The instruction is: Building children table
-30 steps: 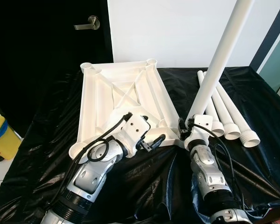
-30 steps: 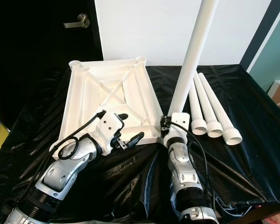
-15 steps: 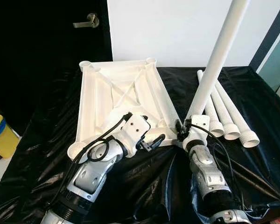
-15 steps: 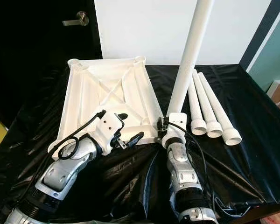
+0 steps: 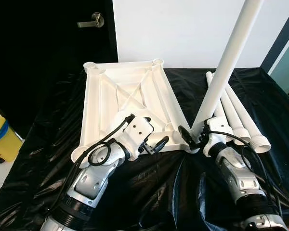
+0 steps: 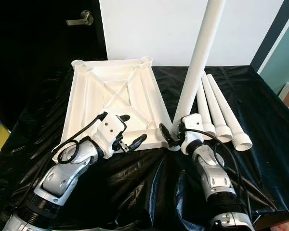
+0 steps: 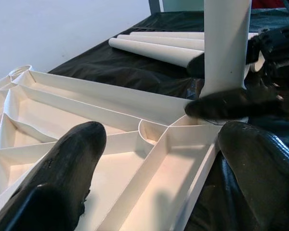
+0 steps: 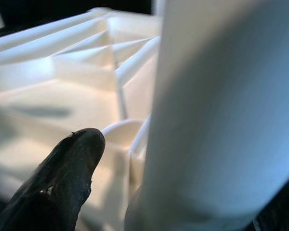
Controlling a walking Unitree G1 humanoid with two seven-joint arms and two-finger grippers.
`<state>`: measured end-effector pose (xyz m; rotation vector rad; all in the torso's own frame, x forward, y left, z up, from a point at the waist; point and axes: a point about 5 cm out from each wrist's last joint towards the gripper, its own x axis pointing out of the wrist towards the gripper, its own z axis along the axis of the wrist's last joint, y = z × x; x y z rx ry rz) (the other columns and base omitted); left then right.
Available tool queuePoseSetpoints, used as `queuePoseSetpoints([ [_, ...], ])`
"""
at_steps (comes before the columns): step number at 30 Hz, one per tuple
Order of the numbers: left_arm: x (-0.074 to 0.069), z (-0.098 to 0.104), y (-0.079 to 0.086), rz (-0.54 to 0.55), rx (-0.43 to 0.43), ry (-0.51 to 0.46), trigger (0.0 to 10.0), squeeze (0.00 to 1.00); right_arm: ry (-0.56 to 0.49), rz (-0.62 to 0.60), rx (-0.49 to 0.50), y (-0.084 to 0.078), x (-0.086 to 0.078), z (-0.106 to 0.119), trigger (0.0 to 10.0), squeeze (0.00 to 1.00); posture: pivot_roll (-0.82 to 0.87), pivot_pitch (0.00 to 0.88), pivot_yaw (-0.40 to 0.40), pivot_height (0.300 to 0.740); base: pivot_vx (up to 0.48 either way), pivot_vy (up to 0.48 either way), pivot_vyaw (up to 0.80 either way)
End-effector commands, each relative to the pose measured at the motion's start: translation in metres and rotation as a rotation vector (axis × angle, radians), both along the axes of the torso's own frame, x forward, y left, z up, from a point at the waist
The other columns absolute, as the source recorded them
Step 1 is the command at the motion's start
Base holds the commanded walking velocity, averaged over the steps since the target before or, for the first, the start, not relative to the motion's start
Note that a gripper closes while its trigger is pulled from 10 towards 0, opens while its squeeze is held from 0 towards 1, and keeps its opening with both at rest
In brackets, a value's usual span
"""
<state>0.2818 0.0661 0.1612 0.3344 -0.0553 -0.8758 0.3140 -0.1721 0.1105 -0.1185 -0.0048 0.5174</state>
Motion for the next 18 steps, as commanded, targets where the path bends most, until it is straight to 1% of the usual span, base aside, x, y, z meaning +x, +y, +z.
queuePoseSetpoints([
  [1, 0.001, 0.003, -0.002, -0.029, 0.015, -0.019, 10.0, 0.00, 0.002, 0.055, -0.017, -0.002, 0.003, 0.002, 10.0, 0.00, -0.04, 0.000, -0.018, 0.740, 0.000, 0.000, 0.00],
  [4, 0.003, 0.004, -0.003, -0.040, 0.020, -0.025, 10.0, 0.00, 0.010, 0.100, -0.063, -0.003, 0.010, 0.003, 10.0, 0.00, -0.04, 0.000, -0.004, 0.740, 0.000, 0.000, 0.00],
  [8, 0.004, 0.004, -0.002, -0.045, 0.029, -0.027, 10.0, 0.00, 0.025, 0.116, -0.081, -0.004, 0.012, 0.002, 10.0, 0.00, -0.04, 0.000, -0.001, 0.740, 0.000, 0.000, 0.00],
  [9, 0.004, 0.004, -0.002, -0.047, 0.033, -0.028, 10.0, 0.00, 0.030, 0.120, -0.082, -0.005, 0.013, 0.001, 3.6, 0.00, -0.04, 0.000, -0.003, 0.740, 0.000, 0.000, 0.00],
  [11, 0.004, 0.004, -0.001, -0.046, 0.034, -0.029, 10.0, 0.00, 0.031, 0.128, -0.082, -0.005, 0.012, 0.000, 3.6, 0.00, -0.04, 0.000, -0.003, 0.740, 0.000, 0.000, 0.00],
  [12, 0.004, 0.005, 0.000, -0.042, 0.033, -0.029, 10.0, 0.00, 0.037, 0.131, -0.080, -0.005, 0.012, -0.001, 0.0, 0.00, -0.04, 0.000, -0.003, 0.740, 0.000, 0.000, 0.00],
  [18, 0.003, 0.003, 0.001, -0.036, 0.031, -0.027, 10.0, 0.00, 0.067, 0.138, -0.060, -0.009, 0.008, -0.011, 0.0, 0.00, -0.03, 0.000, -0.006, 0.740, 0.000, 0.000, 0.00],
])
